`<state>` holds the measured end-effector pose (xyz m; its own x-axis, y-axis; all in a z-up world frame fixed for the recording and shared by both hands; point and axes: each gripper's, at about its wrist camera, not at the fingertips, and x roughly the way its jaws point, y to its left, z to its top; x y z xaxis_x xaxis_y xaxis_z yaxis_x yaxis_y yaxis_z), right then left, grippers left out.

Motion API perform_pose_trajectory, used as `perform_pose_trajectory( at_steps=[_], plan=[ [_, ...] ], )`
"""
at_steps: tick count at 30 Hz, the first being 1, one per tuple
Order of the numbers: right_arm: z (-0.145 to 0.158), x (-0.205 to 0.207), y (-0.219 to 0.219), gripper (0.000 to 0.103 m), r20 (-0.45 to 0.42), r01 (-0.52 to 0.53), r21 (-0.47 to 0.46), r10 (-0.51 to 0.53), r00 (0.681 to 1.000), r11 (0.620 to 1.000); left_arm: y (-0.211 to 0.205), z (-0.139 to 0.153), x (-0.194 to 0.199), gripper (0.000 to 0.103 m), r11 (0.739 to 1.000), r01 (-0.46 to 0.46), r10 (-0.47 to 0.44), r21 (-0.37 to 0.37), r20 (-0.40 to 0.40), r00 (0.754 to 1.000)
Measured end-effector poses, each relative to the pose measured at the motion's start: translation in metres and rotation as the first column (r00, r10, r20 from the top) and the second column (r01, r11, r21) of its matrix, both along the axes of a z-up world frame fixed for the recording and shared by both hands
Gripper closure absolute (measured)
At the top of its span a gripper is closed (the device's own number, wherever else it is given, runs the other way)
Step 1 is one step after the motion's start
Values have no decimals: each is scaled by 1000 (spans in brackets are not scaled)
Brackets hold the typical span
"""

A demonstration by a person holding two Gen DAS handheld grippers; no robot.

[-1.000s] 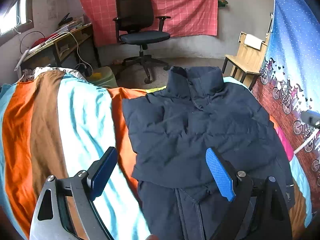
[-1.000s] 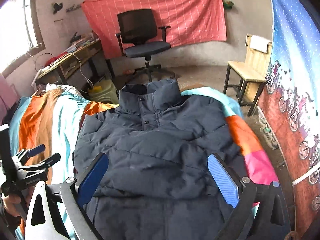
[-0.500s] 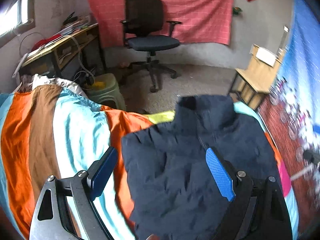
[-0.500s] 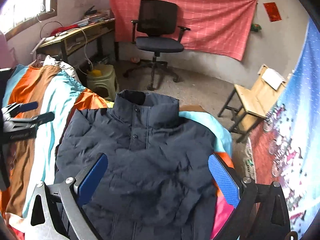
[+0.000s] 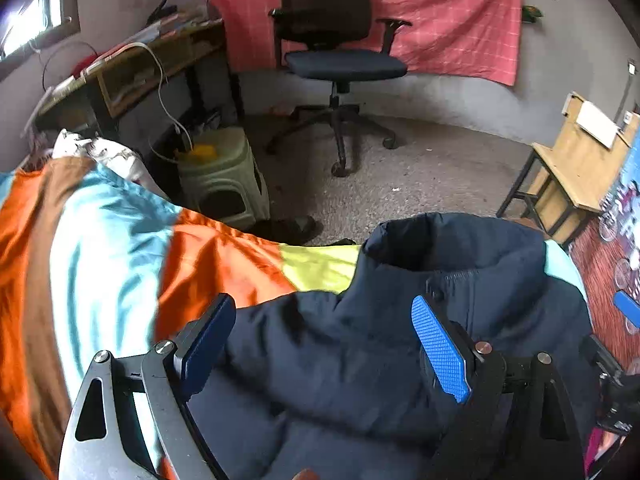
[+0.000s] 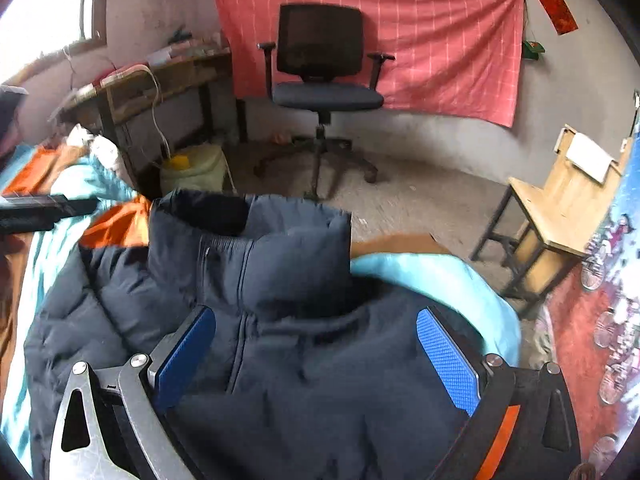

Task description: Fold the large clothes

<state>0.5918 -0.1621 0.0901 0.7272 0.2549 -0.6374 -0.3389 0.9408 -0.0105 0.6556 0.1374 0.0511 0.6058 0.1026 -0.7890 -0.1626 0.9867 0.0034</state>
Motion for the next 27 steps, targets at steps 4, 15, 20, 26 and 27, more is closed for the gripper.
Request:
perform_pose_trajectory(
  at_steps=[4,15,20,26,27],
  plan=[
    [-10,38,-9,1,1,17,108,-17,1000,994,-3,-19,32,17,993,-101,101,59,5,995],
    [-35,118,6,47,-159,132,244,-94,983,961,3,-42,63,85,995,-100,99,-10,-80,992],
    [-42,110,2,82,-181,102,236,-60,982,966,-18,-29,47,98,998,-60,62,24,-58,996],
    [-26,54,-12,90,-91,-20,203,39,995,979,-34,-4,-19,100,997,32,-33,70,11,999],
    [-21,35,-15,90,-59,-43,196,56,997,980,-37,3,-36,100,996,52,-55,77,36,998]
  ],
)
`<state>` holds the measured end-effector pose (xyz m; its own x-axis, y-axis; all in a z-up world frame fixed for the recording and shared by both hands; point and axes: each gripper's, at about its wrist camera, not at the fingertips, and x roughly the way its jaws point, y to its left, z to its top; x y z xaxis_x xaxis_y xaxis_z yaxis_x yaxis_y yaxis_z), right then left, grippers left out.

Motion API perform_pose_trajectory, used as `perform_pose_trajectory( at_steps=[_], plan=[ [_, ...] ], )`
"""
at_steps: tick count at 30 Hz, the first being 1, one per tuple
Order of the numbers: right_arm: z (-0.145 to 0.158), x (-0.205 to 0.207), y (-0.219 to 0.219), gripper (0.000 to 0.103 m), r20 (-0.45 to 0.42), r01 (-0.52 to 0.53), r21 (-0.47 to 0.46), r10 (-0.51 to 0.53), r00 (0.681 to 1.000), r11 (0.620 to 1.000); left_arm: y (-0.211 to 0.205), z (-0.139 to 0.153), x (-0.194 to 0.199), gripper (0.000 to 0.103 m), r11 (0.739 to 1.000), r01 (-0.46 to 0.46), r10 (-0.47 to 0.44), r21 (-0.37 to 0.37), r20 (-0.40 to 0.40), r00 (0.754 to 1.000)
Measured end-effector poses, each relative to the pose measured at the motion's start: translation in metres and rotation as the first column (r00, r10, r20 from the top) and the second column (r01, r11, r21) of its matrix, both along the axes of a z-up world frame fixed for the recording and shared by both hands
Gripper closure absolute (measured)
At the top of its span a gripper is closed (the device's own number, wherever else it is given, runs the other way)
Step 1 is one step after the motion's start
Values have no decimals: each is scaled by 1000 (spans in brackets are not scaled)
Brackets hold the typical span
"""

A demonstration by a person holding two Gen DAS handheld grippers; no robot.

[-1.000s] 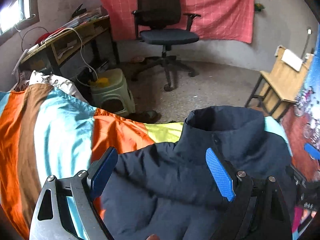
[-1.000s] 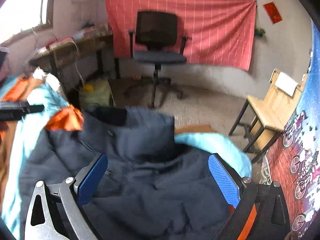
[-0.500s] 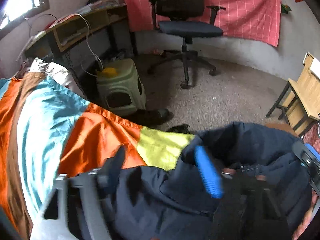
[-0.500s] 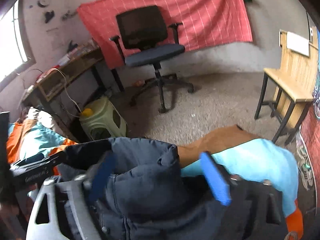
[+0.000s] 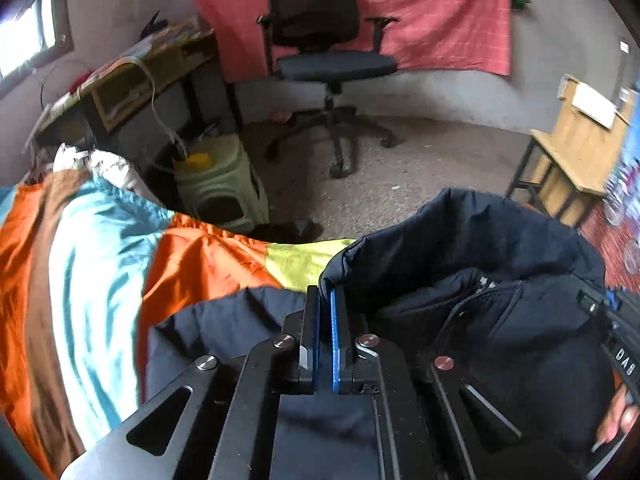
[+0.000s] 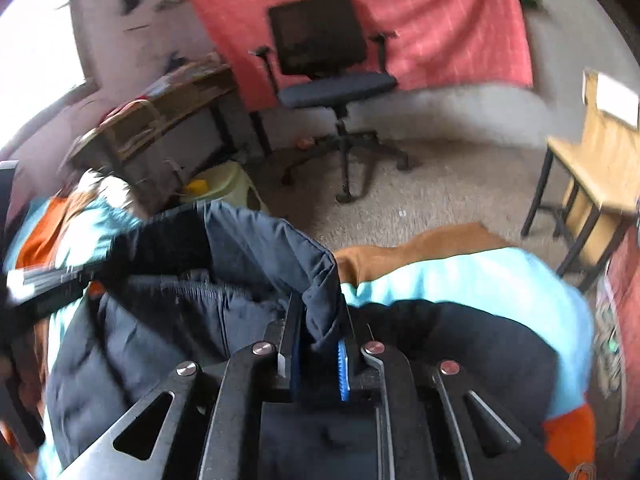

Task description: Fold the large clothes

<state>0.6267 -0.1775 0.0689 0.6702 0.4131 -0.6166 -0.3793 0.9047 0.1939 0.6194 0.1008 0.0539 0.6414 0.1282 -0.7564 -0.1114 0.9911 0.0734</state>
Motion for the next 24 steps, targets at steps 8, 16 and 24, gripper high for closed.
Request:
perform_pose_trajectory(
  at_steps=[8,16,24],
  plan=[
    [30,-114,-21,92,152,-17,55,8,988,998,-7,25,-120,101,993,102,-97,-59,84,992],
    [24,-214,-29,93,204,30,52,-40,978,998,-26,23,-220,102,977,181,-165,-115,137,977],
    [-19,-249,-24,94,155,41,-53,-32,987,998,-37,-30,-250,102,978,169,-160,-124,75,984]
  ],
)
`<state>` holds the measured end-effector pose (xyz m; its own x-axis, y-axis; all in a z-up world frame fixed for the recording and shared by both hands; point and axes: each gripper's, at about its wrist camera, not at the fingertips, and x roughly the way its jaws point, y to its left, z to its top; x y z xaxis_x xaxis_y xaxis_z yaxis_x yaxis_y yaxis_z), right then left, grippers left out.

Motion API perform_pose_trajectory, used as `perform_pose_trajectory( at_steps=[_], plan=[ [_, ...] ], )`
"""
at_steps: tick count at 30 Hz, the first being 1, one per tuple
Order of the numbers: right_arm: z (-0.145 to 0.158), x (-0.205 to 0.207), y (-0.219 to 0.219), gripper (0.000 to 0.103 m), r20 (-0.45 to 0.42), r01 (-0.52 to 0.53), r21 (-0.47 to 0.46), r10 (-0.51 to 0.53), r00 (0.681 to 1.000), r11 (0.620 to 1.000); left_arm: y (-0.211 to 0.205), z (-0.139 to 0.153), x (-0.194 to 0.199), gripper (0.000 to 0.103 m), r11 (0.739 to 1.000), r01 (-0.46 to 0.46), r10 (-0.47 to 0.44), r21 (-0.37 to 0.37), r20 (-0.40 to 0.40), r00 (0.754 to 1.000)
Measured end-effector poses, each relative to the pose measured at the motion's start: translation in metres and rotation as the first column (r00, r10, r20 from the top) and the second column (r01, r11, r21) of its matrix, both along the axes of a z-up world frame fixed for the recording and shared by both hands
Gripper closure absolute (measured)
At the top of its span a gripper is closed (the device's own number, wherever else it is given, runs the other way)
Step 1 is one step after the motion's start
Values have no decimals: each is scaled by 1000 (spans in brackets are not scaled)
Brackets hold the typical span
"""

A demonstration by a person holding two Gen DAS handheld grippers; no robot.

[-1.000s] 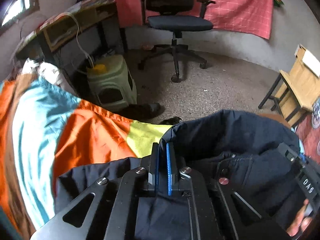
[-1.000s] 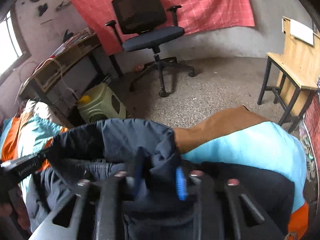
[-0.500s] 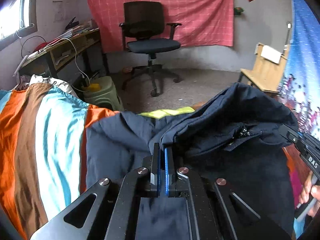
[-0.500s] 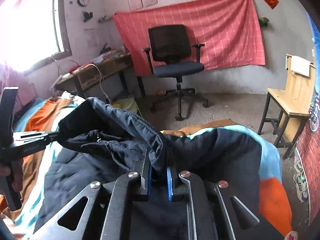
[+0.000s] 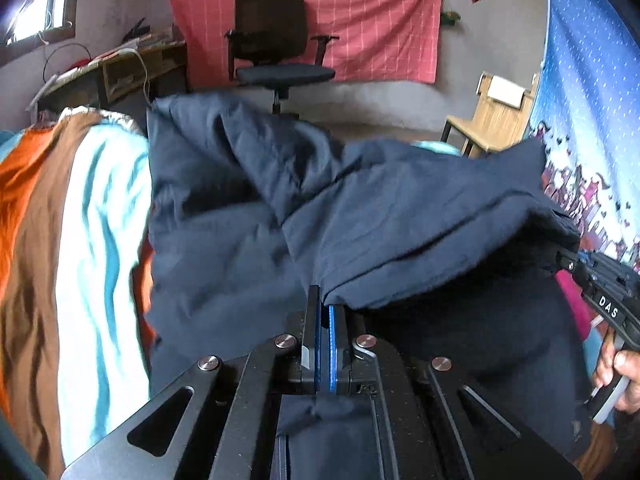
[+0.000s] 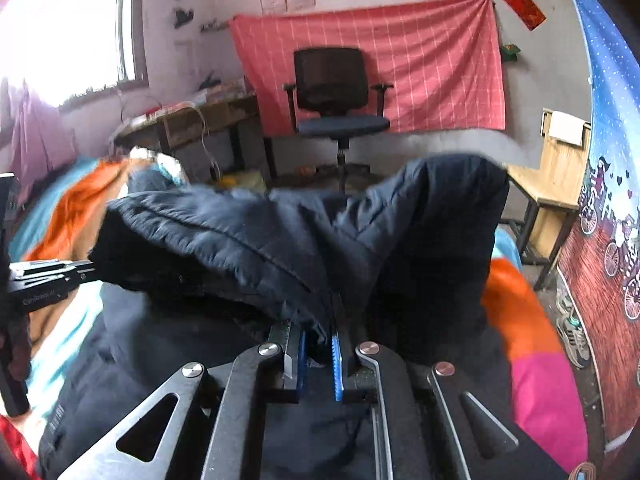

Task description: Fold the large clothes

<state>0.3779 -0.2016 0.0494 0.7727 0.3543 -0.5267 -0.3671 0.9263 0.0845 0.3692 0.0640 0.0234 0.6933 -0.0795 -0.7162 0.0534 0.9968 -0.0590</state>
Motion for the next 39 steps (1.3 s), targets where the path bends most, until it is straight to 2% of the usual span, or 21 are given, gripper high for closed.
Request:
perform_pose_trajectory(
  at_steps=[5,7,10,16,19,21,26,29,31,34,36,39],
  plan=[
    [-32,17,9,94,-46,4,-42,-6,999,999,-11,-26,7,102,998,6,-5,61,-8,1000],
    [-42,21,13,94,-40,6,-81,-9,999,997,-16,-28,14,102,996,20,-19,82,-19,1000],
    [-46,22,14,94,-37,11,-85,-14,999,996,-13,-24,8,101,995,51,-49,85,-31,998],
    [-48,17,9,93,-16,-3,-63,2,1000,998,13,3,-5,100,998,68,-68,-8,-15,998],
    [-49,16,8,94,-6,-6,-65,5,1000,998,21,27,-8,100,998,38,-35,-51,48,998],
    [-51,15,8,94,1,-7,-68,7,1000,998,21,46,-5,99,996,18,-8,-85,120,993],
    [-55,14,8,93,10,-8,-70,9,1000,998,-1,62,42,97,999,14,-5,-46,191,982],
    [-57,12,12,93,25,-5,-84,7,1000,996,-15,49,78,97,999,15,-9,-36,167,986],
    [-57,10,12,93,32,-8,-91,11,999,996,-26,29,93,97,1000,23,-21,-15,136,991],
    [-55,10,9,90,29,-20,-73,22,999,997,-31,4,96,97,999,8,-15,45,150,989],
    [-51,6,1,88,30,-34,-44,35,999,998,-30,-8,93,97,999,10,-19,53,157,987],
    [-40,-2,-19,80,64,-23,-12,24,998,1000,-28,-16,89,97,998,21,-31,66,167,985]
  ],
)
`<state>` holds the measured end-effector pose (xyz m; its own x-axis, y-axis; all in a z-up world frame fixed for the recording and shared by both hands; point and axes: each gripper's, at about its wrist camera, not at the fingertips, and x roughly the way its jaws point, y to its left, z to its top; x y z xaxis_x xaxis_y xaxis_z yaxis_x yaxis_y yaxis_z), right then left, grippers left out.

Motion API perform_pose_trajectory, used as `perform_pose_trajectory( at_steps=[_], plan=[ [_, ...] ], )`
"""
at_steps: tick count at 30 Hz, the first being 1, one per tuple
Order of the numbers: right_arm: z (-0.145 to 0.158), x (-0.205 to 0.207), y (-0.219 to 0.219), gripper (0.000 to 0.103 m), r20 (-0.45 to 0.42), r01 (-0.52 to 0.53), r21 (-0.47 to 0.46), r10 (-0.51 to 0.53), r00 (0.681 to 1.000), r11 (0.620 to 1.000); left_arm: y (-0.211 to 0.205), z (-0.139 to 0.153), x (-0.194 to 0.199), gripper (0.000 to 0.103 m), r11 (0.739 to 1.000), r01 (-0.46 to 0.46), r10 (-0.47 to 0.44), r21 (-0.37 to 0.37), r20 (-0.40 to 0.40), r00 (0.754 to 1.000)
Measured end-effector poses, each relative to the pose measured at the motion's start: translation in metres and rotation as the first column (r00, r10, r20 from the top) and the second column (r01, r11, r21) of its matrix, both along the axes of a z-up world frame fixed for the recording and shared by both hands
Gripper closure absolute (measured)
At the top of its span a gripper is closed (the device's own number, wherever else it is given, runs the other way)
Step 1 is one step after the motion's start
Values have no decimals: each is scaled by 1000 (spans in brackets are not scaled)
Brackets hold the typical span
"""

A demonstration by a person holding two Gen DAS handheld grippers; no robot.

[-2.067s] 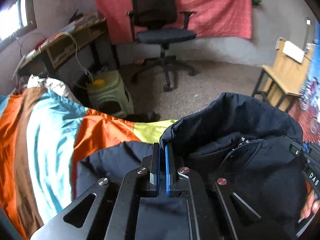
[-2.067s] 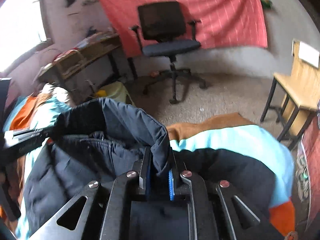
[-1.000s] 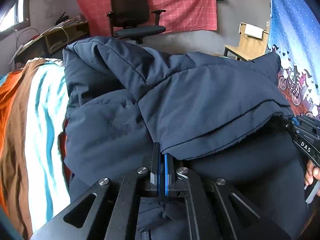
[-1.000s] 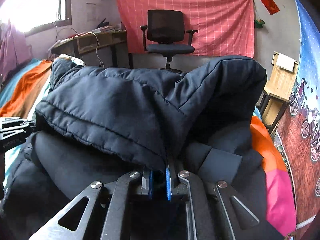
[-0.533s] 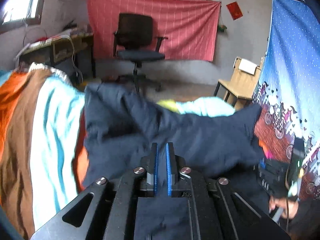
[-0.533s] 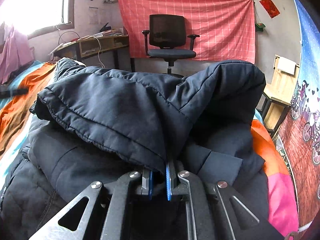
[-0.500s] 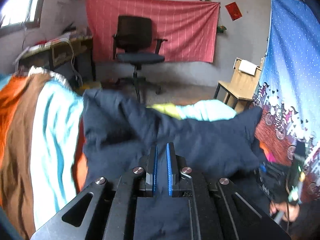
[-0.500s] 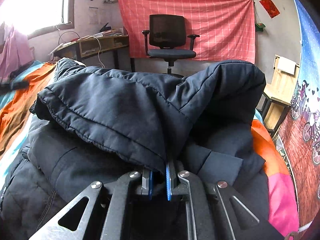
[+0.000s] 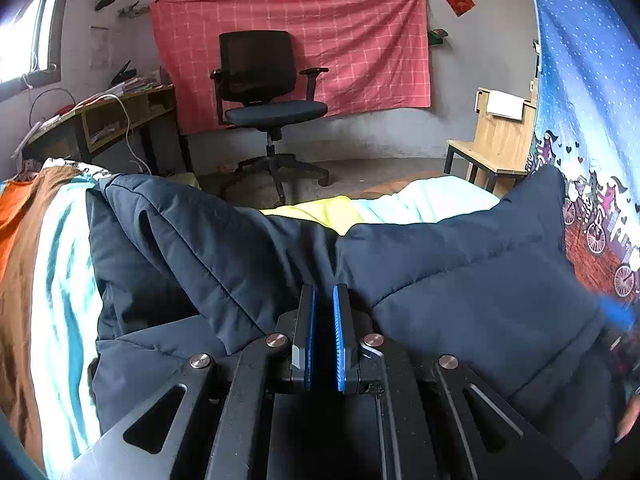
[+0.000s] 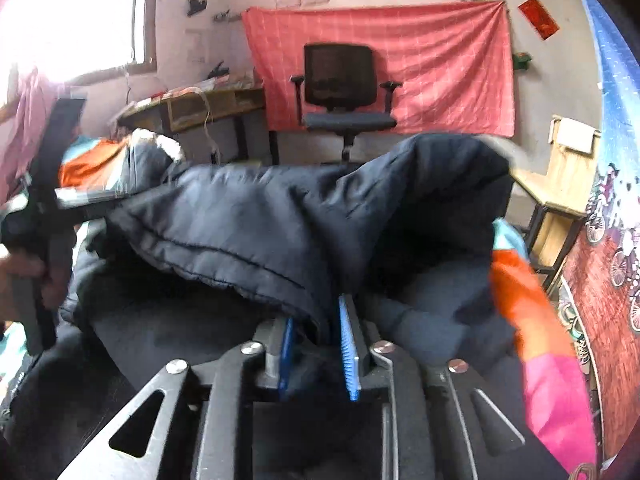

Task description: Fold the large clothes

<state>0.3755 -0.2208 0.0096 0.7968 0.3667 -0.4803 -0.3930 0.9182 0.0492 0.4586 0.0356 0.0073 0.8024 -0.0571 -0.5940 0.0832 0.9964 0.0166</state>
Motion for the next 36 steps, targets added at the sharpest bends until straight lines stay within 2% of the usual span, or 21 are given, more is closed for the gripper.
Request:
perform_pose_trajectory(
  at_steps=[2,4,7,10,14,18,20,22,24,25,27,29,30,32,33,34,36],
  plan=[
    [14,-2,-11,66,37,14,20,-15,999,1000,-1,-3,0,97,1000,0,0,5,-1,1000],
    [31,3,-15,61,91,27,26,-29,995,999,-2,-6,3,97,1000,0,0,6,-6,1000],
    [61,24,-7,60,160,4,46,-11,987,999,-3,-7,4,97,1000,-6,6,0,-16,1000],
    [78,38,-2,58,159,-40,73,28,987,997,-2,-5,5,97,1000,-4,4,1,-27,1000],
    [67,34,-11,52,106,-87,43,82,991,995,0,-4,6,97,999,37,-37,17,-32,999],
    [41,23,-37,50,2,-67,36,67,998,997,6,-4,7,97,998,63,-63,-5,-40,997],
    [41,18,-46,50,9,-35,38,35,999,999,9,-3,8,97,998,66,-66,-15,-49,997],
    [52,17,-53,50,37,-33,91,29,999,995,9,-3,10,97,998,68,-69,-12,-55,996],
    [70,22,-54,42,87,-27,141,15,996,990,7,-2,10,97,997,77,-76,10,-57,995],
    [79,30,-48,38,108,-28,134,13,994,991,5,-2,10,97,997,79,-78,18,-57,995],
    [90,48,-32,38,134,-57,122,40,990,991,5,-3,10,97,996,87,-85,32,-58,995],
    [93,77,-6,38,99,-99,120,88,991,988,3,-3,11,97,995,90,-88,42,-59,994],
    [92,95,13,38,71,-126,97,120,990,987,1,-4,11,97,995,89,-86,46,-62,994],
    [82,126,43,42,36,-121,25,120,992,992,-2,-5,13,97,994,87,-83,62,-65,994],
    [78,138,51,45,21,-98,-8,98,995,995,-2,-6,14,97,993,91,-86,69,-63,994],
    [73,150,55,51,21,-31,-61,33,999,998,-2,-7,15,96,993,96,-92,65,-65,994],
    [62,166,48,59,4,94,-123,-94,996,988,-1,-11,17,96,994,103,-100,46,-65,993]
  ],
)
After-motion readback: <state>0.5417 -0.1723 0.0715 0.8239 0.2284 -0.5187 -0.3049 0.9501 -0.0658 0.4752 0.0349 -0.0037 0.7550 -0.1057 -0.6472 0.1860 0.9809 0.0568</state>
